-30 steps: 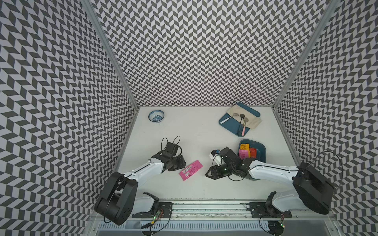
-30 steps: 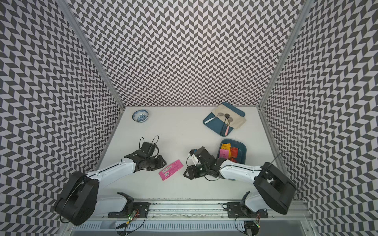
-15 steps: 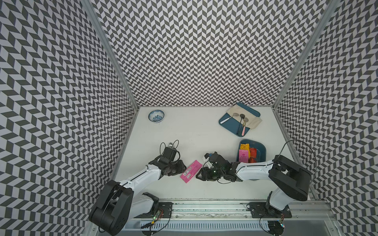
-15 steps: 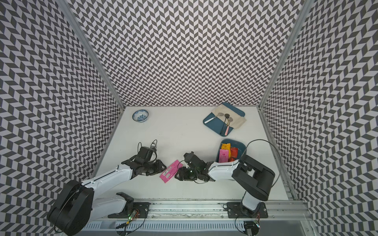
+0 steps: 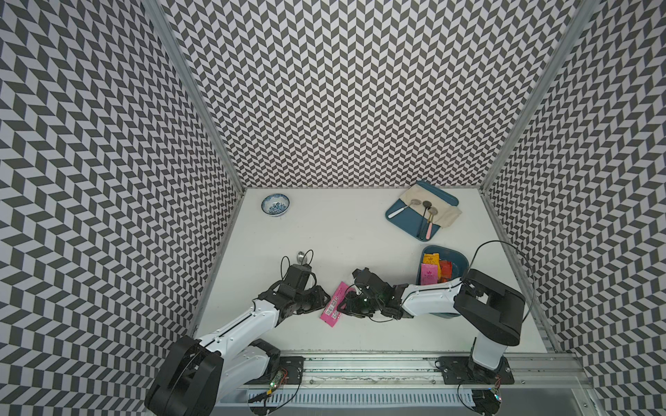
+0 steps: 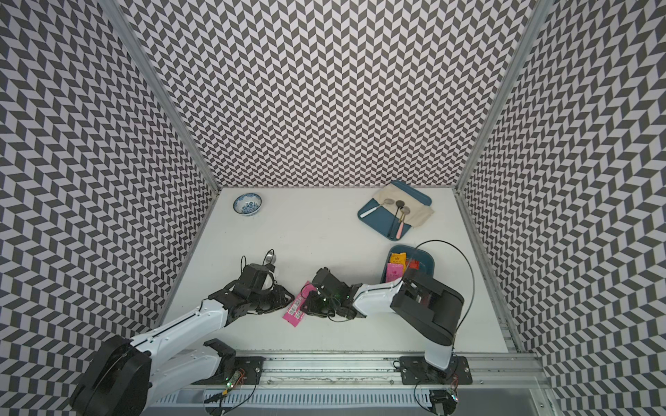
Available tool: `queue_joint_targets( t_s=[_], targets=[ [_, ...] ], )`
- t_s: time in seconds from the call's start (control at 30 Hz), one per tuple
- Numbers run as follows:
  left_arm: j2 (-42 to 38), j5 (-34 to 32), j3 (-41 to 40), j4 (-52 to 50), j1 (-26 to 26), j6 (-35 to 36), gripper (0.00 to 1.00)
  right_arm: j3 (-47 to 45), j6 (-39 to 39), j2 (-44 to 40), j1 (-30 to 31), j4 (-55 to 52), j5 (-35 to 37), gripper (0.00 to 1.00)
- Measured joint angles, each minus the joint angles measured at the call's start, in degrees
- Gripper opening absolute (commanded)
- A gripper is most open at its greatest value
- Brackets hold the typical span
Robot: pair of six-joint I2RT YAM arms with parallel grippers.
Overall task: Put the tea bags into the storage box
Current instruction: Pick up the tea bag from the center of the board.
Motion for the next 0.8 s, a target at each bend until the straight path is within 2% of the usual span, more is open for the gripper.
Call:
queue_joint_targets(
  t_s=[0.13, 0.37, 0.6, 0.8],
  targets=[
    [0.00, -0.13, 0.00, -0.02, -0.83, -0.09, 0.33, 0.00, 1.03, 0.00, 0.31, 0.39, 0.94, 0.00],
    [-1.49, -0.83, 0.00, -0.20, -1.53, -0.57, 0.33, -1.49, 1.33, -3.39, 0.61, -0.72, 2.78, 0.00],
    [-4.87, -3.89, 2.05, -2.23, -1.40, -0.09, 0.36, -1.99, -1.55, -15.93, 0.63, -9.64, 6.86, 0.00],
    [-5.35, -4.68, 5.62, -2.23, 0.42, 2.23, 0.36, -1.99, -4.09, -27.61, -1.86, -24.85, 10.75, 0.00]
  ],
)
